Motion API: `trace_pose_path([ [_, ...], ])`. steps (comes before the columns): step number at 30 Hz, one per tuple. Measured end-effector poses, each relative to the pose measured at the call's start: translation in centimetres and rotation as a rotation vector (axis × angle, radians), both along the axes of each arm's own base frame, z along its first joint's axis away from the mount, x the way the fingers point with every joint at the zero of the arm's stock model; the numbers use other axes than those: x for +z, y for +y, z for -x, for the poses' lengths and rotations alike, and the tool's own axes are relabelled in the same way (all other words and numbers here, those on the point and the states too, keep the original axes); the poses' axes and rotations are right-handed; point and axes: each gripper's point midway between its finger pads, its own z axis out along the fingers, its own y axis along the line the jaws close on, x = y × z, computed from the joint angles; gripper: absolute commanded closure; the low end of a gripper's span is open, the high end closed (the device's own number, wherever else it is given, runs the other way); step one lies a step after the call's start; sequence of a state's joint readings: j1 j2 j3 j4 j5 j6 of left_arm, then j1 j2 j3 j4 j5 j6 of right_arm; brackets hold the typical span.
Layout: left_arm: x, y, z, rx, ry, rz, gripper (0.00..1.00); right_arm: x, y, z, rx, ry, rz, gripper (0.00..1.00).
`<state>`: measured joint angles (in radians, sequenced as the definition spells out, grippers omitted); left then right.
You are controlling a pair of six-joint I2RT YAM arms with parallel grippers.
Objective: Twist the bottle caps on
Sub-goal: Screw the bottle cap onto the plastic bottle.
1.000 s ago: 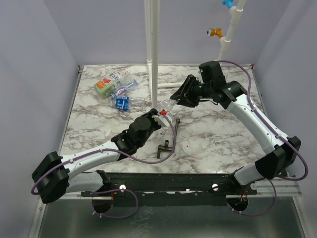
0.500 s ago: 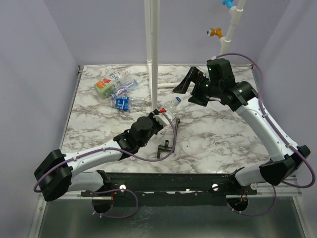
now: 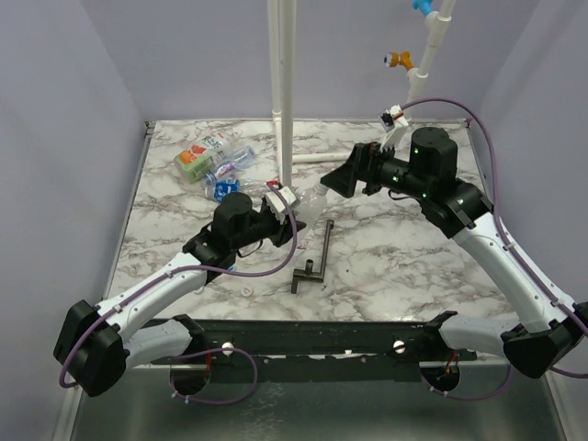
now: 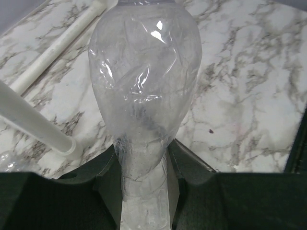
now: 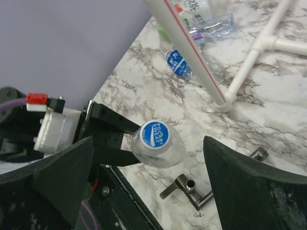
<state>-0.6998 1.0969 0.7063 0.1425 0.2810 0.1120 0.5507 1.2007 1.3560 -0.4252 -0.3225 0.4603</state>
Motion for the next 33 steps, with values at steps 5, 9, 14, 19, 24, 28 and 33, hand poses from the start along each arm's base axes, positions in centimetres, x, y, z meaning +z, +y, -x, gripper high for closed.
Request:
trace_pose_path([
  [5,2.2,-0.7,2.5,-0.145,0.058,0.082,1.00,-0.2,1.8,1.6,0.176,-0.060,-0.024,0.13],
  [9,2.5,-0.9,3.9,-0.223,0.109,0.110,1.00,1.0,2.7,2.8,0.282,-0.116,-0.061,0.19],
  [14,2.4,-0.9,4.7,-0.263,0.158,0.128,1.00,1.2,3.1,3.3,0.332,-0.147,-0.071,0.21],
  [19,2.6,-1.0,5.1,-0.285,0.173,0.137,1.00,-0.4,3.1,3.3,0.336,-0.126,-0.053,0.23],
  [24,2.6,-0.8,5.1,-0.293,0.179,0.142,1.00,-0.8,3.1,3.2,0.334,-0.127,-0.043,0.30],
  [28,2.6,-0.6,5.0,-0.291,0.183,0.146,1.00,-0.9,3.1,3.2,0.335,-0.127,-0.042,0.34],
  [33,2.7,-0.6,5.1,-0.299,0.191,0.152,1.00,-1.5,3.1,3.2,0.335,-0.116,-0.037,0.37],
])
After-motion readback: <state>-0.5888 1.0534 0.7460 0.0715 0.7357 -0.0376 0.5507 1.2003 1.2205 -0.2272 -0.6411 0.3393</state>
